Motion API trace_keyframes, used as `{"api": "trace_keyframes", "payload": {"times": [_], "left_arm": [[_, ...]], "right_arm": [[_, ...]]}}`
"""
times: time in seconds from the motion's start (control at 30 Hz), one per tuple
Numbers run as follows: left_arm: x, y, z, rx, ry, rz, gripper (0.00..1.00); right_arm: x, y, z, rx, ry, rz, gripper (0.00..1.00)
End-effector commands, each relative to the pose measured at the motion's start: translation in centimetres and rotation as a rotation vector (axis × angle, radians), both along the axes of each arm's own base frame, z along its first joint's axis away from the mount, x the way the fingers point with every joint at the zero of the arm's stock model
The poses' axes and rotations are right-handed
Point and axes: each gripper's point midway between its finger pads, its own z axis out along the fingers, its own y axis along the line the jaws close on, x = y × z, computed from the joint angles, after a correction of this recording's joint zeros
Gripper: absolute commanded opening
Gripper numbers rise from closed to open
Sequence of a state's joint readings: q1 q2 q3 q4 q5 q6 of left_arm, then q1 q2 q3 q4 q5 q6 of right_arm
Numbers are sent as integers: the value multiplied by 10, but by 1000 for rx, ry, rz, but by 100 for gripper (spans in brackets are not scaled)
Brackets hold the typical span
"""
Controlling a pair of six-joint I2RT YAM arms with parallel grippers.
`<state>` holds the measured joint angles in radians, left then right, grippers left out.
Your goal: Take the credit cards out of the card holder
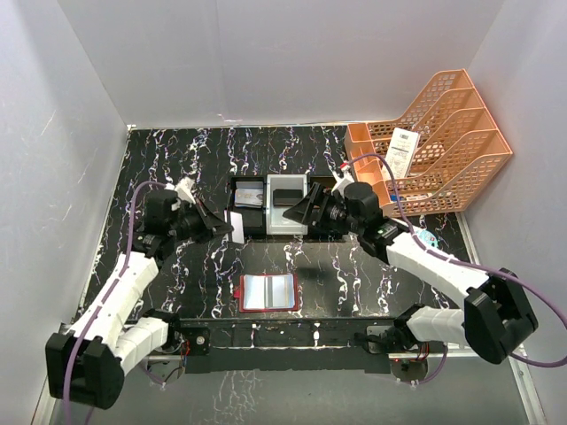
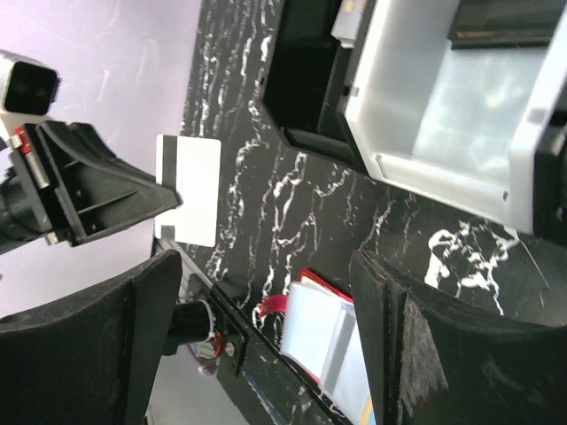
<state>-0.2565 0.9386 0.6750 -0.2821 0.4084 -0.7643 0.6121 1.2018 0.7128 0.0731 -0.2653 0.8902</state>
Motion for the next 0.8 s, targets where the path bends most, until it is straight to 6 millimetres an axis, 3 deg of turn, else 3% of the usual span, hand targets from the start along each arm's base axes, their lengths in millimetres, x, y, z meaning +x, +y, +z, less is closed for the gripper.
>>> {"api": "trace_keyframes", "payload": {"times": [0.0,0.2,0.5,0.67,0.77], "left_arm": [[4,-20,61,-252,-136,-222,0],[-2,-29,87,-356,-217,-290,0],[-10,-32,95,-436,-260,-302,0],[-15,-35,104,-478,-281,-329,0],[-17,-35,100,-481,-268,-331,0]], "right_arm": [[9,21,57,116,-121,149,76],[0,51,72,249,-56,315,73],[-20,85,87,331,-70,457,70],[-26,95,89,373,-56,486,63],[-27,99,96,418,-50,503,50]]}}
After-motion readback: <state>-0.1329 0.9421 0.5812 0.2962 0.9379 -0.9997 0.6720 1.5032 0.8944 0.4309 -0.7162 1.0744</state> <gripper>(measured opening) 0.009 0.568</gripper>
